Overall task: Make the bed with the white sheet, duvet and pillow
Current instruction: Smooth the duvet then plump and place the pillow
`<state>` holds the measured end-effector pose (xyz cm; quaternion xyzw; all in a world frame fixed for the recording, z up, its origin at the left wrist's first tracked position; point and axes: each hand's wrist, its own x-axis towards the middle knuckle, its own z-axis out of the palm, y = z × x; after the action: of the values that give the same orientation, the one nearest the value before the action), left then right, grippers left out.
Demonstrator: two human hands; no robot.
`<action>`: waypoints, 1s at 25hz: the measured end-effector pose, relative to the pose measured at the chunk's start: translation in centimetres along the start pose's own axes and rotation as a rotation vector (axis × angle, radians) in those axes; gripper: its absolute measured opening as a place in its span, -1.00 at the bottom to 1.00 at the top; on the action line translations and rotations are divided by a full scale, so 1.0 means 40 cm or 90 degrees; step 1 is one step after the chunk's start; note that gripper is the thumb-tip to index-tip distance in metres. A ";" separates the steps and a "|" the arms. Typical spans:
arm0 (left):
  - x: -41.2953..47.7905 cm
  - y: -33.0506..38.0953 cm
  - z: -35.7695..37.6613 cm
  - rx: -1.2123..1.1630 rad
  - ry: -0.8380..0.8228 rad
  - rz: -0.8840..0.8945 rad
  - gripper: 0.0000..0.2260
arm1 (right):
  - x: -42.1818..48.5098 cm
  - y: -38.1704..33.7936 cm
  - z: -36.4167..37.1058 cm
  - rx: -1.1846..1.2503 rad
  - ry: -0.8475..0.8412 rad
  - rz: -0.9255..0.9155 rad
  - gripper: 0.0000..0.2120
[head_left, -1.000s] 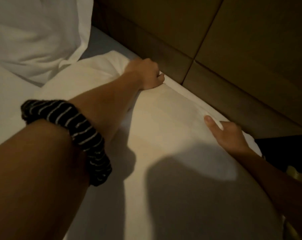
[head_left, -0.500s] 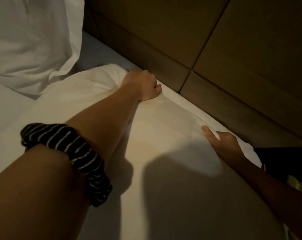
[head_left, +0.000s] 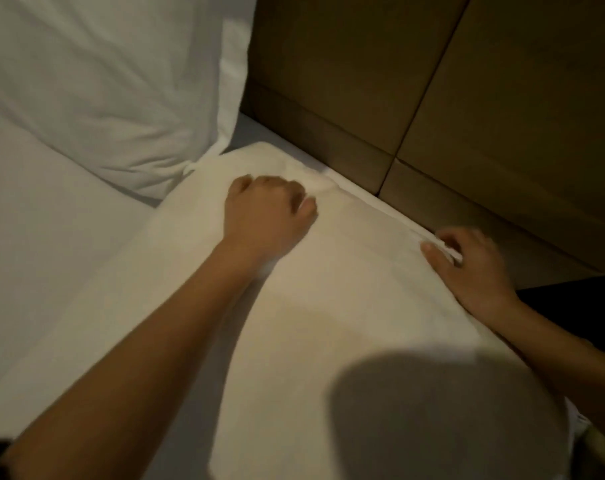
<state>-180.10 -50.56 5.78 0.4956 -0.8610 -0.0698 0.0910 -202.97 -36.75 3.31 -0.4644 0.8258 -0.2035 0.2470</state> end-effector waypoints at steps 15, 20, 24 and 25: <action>-0.218 -0.168 0.075 -0.051 -0.066 -0.238 -0.30 | -0.117 -0.193 0.212 -0.255 0.034 -0.275 -0.34; -0.219 -0.168 0.091 -0.066 -0.063 -0.244 -0.35 | -0.109 -0.177 0.228 -0.235 0.047 -0.278 -0.36; -0.217 -0.160 0.070 -0.081 -0.070 -0.259 -0.37 | -0.100 -0.187 0.218 -0.237 0.010 -0.273 -0.36; -0.217 -0.161 0.070 -0.083 -0.071 -0.260 -0.37 | -0.100 -0.188 0.217 -0.237 0.005 -0.269 -0.36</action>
<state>-171.05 -46.16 0.95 0.6478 -0.7403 -0.1698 0.0588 -190.99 -37.86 1.53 -0.6626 0.7350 -0.0973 0.1061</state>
